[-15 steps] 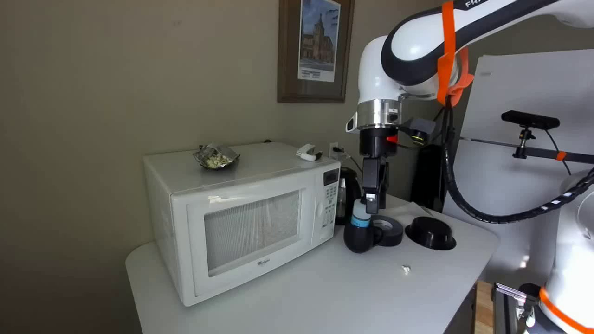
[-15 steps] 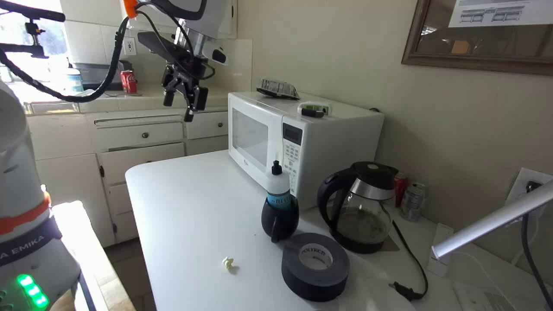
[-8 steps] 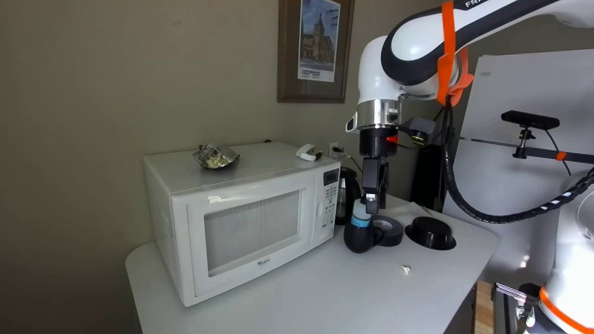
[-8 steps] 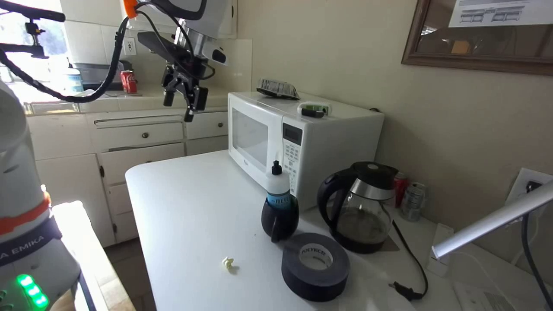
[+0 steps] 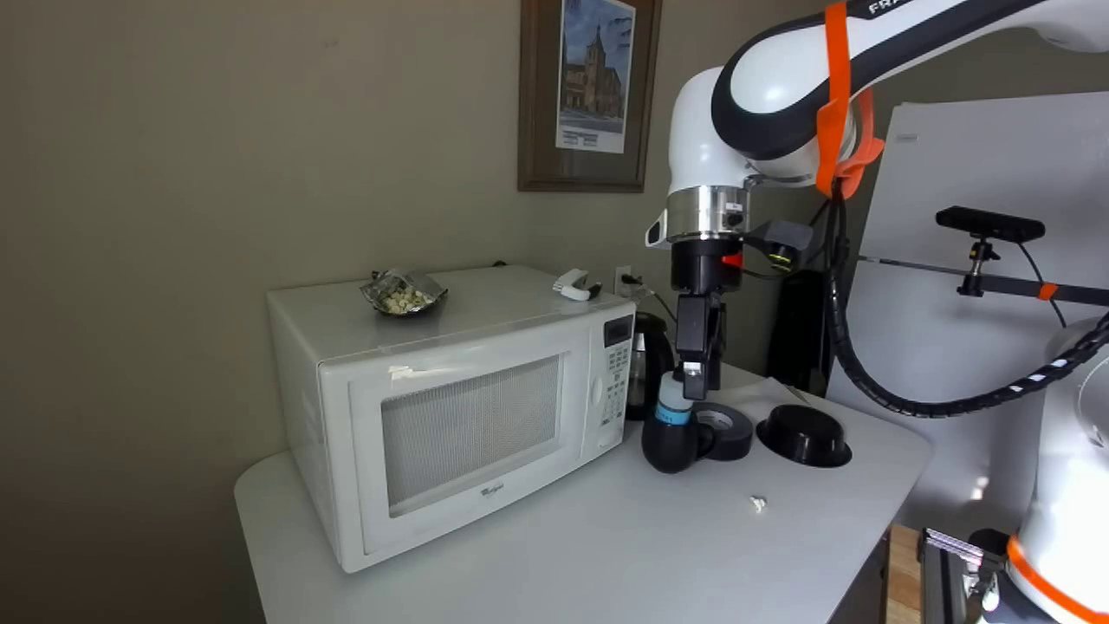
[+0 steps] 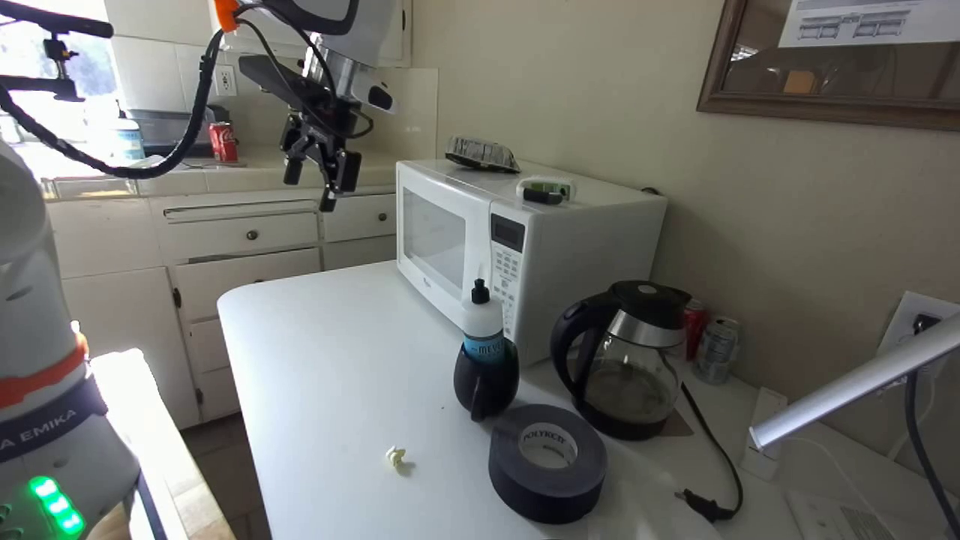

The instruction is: Move the object from the top of the microwave and place it on the table

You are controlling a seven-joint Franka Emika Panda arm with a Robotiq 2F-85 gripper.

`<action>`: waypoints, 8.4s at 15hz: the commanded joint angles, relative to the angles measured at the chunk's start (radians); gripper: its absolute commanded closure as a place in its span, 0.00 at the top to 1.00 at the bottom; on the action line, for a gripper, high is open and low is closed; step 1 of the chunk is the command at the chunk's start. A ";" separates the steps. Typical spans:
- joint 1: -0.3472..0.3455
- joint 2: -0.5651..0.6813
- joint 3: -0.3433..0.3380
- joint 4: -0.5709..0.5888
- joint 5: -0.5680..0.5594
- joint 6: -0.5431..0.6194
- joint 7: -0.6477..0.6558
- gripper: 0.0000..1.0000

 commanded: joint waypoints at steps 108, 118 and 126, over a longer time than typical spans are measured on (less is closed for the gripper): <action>0.019 0.210 0.175 0.118 0.176 -0.188 0.137 0.01; 0.047 0.503 0.206 0.137 0.288 0.085 0.062 0.00; 0.064 0.728 0.277 0.265 0.373 0.175 0.036 0.00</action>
